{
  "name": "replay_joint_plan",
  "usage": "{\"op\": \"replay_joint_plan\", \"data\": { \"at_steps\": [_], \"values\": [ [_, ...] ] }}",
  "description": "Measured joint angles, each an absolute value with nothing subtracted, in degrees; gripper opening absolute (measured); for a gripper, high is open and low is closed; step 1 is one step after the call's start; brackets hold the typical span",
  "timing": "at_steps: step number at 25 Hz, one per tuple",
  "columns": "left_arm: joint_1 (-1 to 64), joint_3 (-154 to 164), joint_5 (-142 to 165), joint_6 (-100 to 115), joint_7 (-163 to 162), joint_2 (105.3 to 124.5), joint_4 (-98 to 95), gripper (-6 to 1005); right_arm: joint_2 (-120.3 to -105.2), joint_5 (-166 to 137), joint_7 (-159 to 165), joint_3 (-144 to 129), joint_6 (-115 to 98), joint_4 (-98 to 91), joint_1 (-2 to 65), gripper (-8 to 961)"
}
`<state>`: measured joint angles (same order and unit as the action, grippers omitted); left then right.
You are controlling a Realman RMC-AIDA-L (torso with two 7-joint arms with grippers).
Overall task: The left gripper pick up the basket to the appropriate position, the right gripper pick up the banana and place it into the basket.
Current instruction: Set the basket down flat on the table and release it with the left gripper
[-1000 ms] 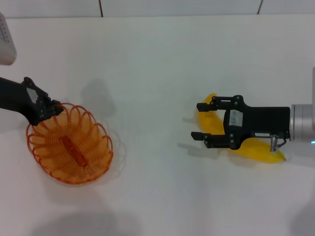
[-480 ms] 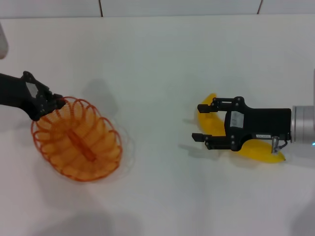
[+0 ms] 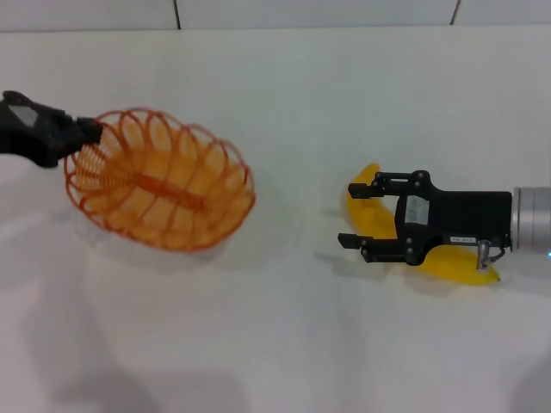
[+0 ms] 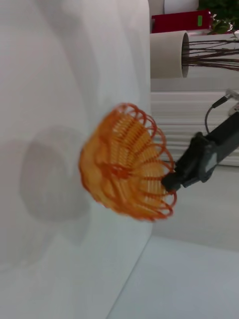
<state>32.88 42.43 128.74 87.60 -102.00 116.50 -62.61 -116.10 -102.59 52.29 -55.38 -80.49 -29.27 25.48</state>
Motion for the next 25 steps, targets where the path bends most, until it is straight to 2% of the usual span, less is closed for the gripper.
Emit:
{"op": "replay_joint_plan", "data": {
  "at_steps": [5,13,25],
  "values": [
    [35.3,41.3,128.8,83.0,-110.7,116.55,-55.5,46,-116.10,-102.5,52.3,-55.3,-80.3,-29.3,25.7,713],
    [43.8,42.0,136.0,71.1,-114.6,116.63,-39.4,46,-116.10,-100.9,52.3,-55.3,-80.2,-29.3,25.9,713],
    [47.1,42.7,136.9,63.0,-113.6,117.03,-31.5,45,-116.28,-99.5,52.0,-55.4,-80.2,-29.3,26.4,714]
  ]
}}
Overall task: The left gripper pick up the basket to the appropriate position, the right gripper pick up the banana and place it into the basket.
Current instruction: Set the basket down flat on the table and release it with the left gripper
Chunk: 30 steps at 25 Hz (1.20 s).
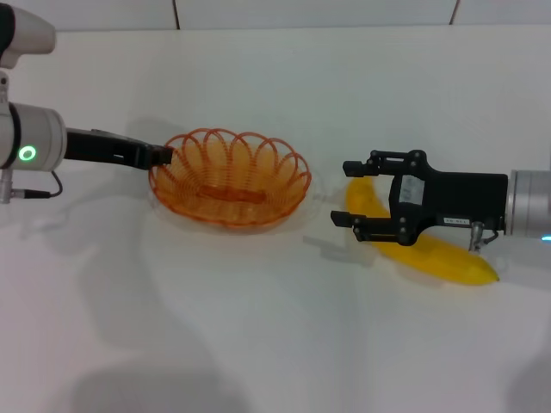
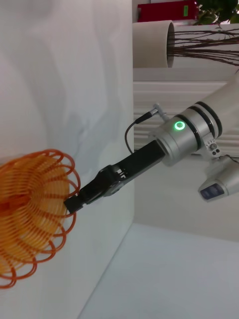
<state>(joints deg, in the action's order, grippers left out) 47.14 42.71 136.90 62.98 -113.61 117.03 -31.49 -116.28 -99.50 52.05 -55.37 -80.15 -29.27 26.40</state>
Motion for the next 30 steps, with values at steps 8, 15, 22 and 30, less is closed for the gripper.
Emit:
{"op": "replay_joint_plan", "data": {
  "at_steps": [8,15,22,30],
  "values": [
    [47.6,42.8,134.9,61.3,-112.8,117.08,-29.9,45,-116.28,-99.5,51.9,-55.4,-80.1,-29.2,26.5,713],
    [48.4,42.8,134.6,61.1,-112.7,117.14,-29.7,69,-116.36,-99.5,51.9,-55.4,-79.3,-28.9,26.6,713],
    [49.0,42.8,135.1,60.1,-112.8,117.16,-27.5,98,-116.37,-99.5,51.9,-55.4,-78.9,-27.8,27.6,713],
    [49.1,42.8,135.3,59.8,-113.9,117.03,-27.4,130,-116.37,-98.8,52.0,-55.4,-78.8,-27.8,27.5,713]
  ]
}}
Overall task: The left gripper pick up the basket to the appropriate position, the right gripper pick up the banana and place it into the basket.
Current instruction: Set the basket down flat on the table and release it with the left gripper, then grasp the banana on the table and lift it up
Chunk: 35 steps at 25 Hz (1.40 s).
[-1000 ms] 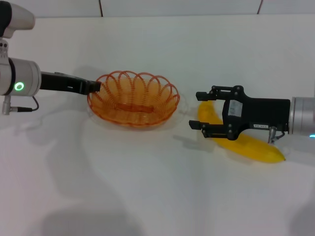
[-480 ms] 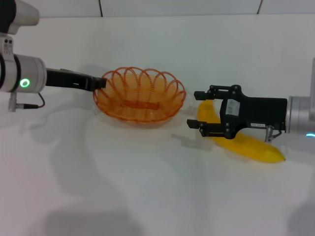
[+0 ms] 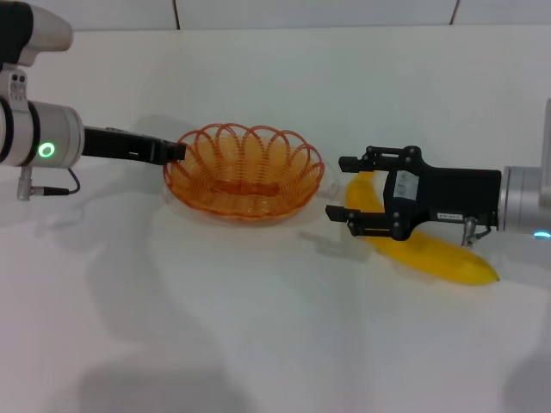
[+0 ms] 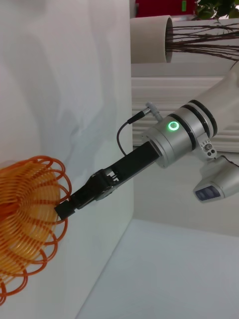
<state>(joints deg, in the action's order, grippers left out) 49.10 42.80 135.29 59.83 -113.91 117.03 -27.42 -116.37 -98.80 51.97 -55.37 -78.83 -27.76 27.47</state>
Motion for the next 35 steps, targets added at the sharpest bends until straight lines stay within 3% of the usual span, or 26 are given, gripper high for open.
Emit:
{"op": "replay_joint_plan", "data": {
  "at_steps": [15,21,28,31,35],
  "values": [
    [46.6,43.5,132.3,63.2,-113.3,117.16,-33.4,191,-116.08,-97.4,51.8,-55.3,-78.9,-27.8,26.1,714],
    [34.8,43.5,120.9,73.7,-109.4,117.18,-47.5,441,-115.92,-96.2,51.8,-55.3,-78.9,-27.8,25.6,714],
    [18.9,43.7,101.6,83.1,-68.8,117.21,-44.1,738,-115.67,-93.7,51.8,-55.3,-79.2,-28.1,24.1,714],
    [16.0,44.1,97.5,85.9,-50.2,117.19,-37.0,851,-114.94,-93.8,52.2,-55.5,-79.8,-28.5,22.8,714],
    [15.4,43.8,98.0,86.3,-39.7,117.07,-33.4,872,-113.66,-96.2,56.0,-55.9,-80.8,-28.5,22.1,714]
  ]
}}
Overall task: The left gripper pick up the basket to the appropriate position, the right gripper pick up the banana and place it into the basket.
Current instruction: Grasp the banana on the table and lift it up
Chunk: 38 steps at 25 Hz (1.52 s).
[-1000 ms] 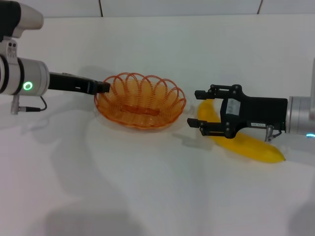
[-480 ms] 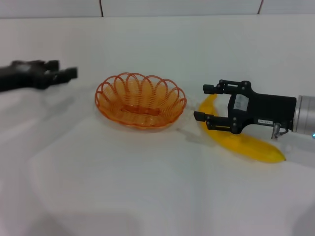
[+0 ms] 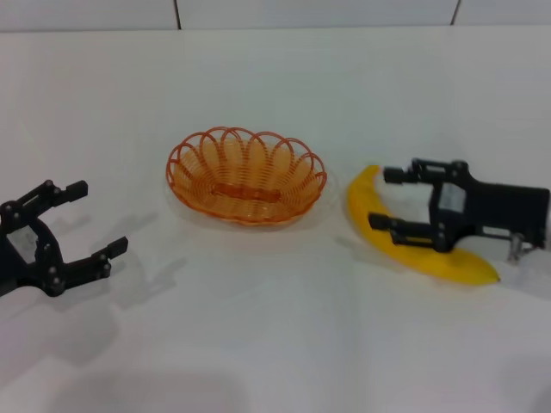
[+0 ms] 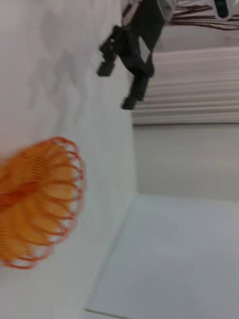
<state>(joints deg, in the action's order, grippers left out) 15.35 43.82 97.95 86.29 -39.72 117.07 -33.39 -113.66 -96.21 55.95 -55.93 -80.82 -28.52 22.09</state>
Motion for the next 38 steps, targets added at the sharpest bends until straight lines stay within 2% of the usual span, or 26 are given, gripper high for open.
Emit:
{"op": "replay_joint_plan", "data": {
  "at_steps": [3,6,15,25,30,38],
  "values": [
    [15.5,43.6,97.5,86.2,-41.1,117.09,-32.8,887,-112.39,-100.1,63.4,-56.0,-81.0,-28.5,22.1,713],
    [16.0,43.6,97.2,86.2,-42.1,117.10,-32.0,892,-111.81,-103.9,68.5,-56.0,-80.0,-29.3,23.0,710],
    [16.0,43.4,97.0,86.2,-44.7,117.12,-31.7,891,-114.19,-113.9,75.4,-56.1,-74.9,-31.5,25.5,687],
    [16.0,43.4,96.9,86.3,-45.7,117.08,-31.3,892,-114.25,-113.8,78.9,-55.9,-75.9,-33.4,25.7,662],
    [16.3,43.4,96.8,86.7,-45.7,117.07,-31.1,891,-114.25,-114.0,78.9,-56.5,-75.9,-33.5,25.9,479],
    [16.1,43.4,96.9,86.8,-45.8,117.07,-31.0,892,-114.52,-106.6,78.1,-55.1,-76.3,-36.6,24.7,477]
  ]
}}
